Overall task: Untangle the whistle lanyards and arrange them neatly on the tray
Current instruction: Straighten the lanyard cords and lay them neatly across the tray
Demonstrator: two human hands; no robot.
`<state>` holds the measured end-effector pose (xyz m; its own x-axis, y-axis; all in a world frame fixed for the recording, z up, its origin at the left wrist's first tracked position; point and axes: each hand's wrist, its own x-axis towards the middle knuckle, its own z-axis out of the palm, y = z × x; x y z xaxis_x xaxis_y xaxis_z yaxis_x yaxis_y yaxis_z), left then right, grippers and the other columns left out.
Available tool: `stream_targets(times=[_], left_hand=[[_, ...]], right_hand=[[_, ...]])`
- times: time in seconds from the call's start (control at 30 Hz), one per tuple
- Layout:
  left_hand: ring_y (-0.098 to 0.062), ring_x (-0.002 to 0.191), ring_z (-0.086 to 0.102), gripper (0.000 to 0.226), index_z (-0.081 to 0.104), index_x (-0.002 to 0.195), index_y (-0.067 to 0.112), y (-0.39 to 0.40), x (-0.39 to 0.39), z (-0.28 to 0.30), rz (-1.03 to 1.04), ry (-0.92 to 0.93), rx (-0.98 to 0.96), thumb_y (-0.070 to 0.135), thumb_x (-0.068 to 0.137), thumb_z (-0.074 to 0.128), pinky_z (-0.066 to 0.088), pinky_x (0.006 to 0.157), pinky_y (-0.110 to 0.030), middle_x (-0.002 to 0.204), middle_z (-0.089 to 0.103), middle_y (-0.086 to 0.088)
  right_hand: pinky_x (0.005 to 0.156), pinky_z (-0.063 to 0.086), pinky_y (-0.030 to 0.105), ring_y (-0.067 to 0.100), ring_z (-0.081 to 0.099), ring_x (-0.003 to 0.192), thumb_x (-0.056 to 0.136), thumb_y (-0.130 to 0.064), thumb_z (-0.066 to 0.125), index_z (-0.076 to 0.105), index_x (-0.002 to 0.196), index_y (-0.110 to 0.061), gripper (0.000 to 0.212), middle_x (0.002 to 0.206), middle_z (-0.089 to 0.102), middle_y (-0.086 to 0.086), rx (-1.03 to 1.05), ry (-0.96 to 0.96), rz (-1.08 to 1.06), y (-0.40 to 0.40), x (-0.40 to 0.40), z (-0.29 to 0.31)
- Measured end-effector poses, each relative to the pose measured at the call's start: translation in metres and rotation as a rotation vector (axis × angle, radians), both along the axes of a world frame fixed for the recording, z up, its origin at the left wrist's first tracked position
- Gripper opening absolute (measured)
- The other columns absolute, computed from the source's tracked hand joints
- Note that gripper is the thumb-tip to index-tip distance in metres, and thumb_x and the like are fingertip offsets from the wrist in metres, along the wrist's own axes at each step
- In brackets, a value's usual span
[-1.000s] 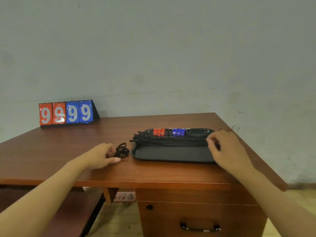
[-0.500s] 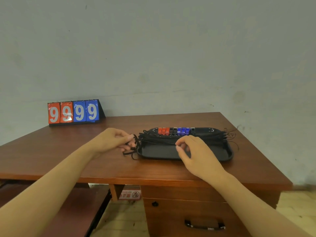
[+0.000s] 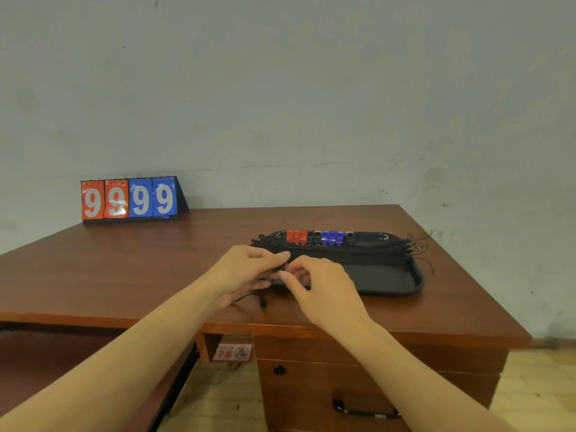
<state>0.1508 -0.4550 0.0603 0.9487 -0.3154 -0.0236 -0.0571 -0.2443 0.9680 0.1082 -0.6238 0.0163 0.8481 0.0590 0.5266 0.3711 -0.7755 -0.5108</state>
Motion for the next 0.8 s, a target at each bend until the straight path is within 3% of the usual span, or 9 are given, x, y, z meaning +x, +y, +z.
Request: stream_targets(times=[0.27,0.33,0.43,0.5,0.57,0.63,0.7,0.73,0.8], left_hand=[[-0.011,0.087,0.069,0.026,0.082,0.095,0.018,0.0,-0.008,-0.004,-0.024,-0.011,0.027,0.042,0.087,0.074,0.054,0.076,-0.027,0.091,0.077,0.003],[-0.01,0.087,0.069,0.025,0.08,0.095,0.023,0.002,-0.006,-0.005,0.044,-0.161,0.228,0.045,0.091,0.069,0.058,0.079,-0.028,0.093,0.077,0.005],[-0.005,0.099,0.057,0.029,0.059,0.117,0.027,0.007,-0.002,-0.002,0.204,-0.562,0.661,0.043,0.094,0.064,0.049,0.086,-0.024,0.117,0.064,0.008],[-0.013,0.121,0.04,0.055,0.042,0.138,0.03,0.008,-0.007,0.0,0.1,-0.729,0.764,0.046,0.091,0.064,0.038,0.098,-0.03,0.136,0.045,0.005],[-0.017,0.131,0.029,0.064,0.033,0.147,0.035,-0.003,-0.018,-0.001,-0.078,-0.771,0.81,0.053,0.092,0.059,0.034,0.107,-0.04,0.146,0.035,0.006],[-0.015,0.133,0.03,0.049,0.04,0.141,0.038,-0.021,-0.028,-0.012,-0.175,-0.718,0.805,0.052,0.096,0.053,0.03,0.11,-0.045,0.144,0.041,0.012],[-0.011,0.124,0.038,0.021,0.053,0.119,0.036,-0.032,-0.031,-0.023,-0.164,-0.687,0.733,0.046,0.102,0.045,0.031,0.109,-0.046,0.124,0.052,0.015],[-0.008,0.116,0.042,0.018,0.056,0.104,0.034,-0.033,-0.029,-0.026,-0.149,-0.7,0.7,0.043,0.104,0.04,0.031,0.107,-0.045,0.111,0.055,0.016],[-0.003,0.104,0.049,0.033,0.055,0.086,0.031,-0.026,-0.022,-0.026,-0.15,-0.719,0.69,0.041,0.107,0.032,0.03,0.106,-0.042,0.096,0.06,0.013]], right_hand=[[0.082,0.057,0.027,0.0,0.064,0.088,0.096,-0.043,0.057,0.067,0.11,-0.034,0.019,0.095,0.07,-0.018,0.006,0.026,-0.035,-0.003,-0.006,0.0],[0.073,0.056,0.026,0.002,0.062,0.079,0.095,-0.043,0.055,0.064,0.098,-0.033,0.014,0.086,0.067,-0.017,0.013,0.019,-0.048,-0.007,-0.008,0.001],[0.061,0.048,0.027,0.008,0.055,0.066,0.096,-0.038,0.047,0.057,0.084,-0.027,0.019,0.073,0.059,-0.008,0.014,0.048,-0.031,-0.014,-0.008,0.003],[0.058,0.043,0.03,0.01,0.051,0.061,0.098,-0.034,0.039,0.051,0.078,-0.025,0.026,0.068,0.055,-0.006,-0.015,0.048,-0.003,-0.018,-0.007,0.006],[0.06,0.044,0.034,0.013,0.051,0.06,0.101,-0.032,0.034,0.048,0.075,-0.024,0.031,0.067,0.053,-0.004,-0.054,0.028,0.014,-0.023,-0.005,0.01],[0.063,0.045,0.035,0.013,0.052,0.062,0.105,-0.031,0.033,0.051,0.077,-0.021,0.035,0.068,0.054,-0.005,-0.096,0.016,0.037,-0.028,-0.005,0.013],[0.067,0.045,0.03,0.009,0.053,0.066,0.107,-0.036,0.032,0.055,0.081,-0.023,0.036,0.071,0.054,-0.008,-0.15,-0.012,0.051,-0.033,-0.007,0.016],[0.069,0.045,0.028,0.007,0.053,0.069,0.106,-0.038,0.032,0.056,0.082,-0.024,0.037,0.072,0.055,-0.009,-0.174,-0.028,0.042,-0.038,-0.009,0.018],[0.074,0.045,0.025,0.003,0.055,0.073,0.106,-0.041,0.032,0.059,0.082,-0.026,0.039,0.075,0.058,-0.011,-0.174,-0.021,-0.017,-0.057,-0.012,0.022]])
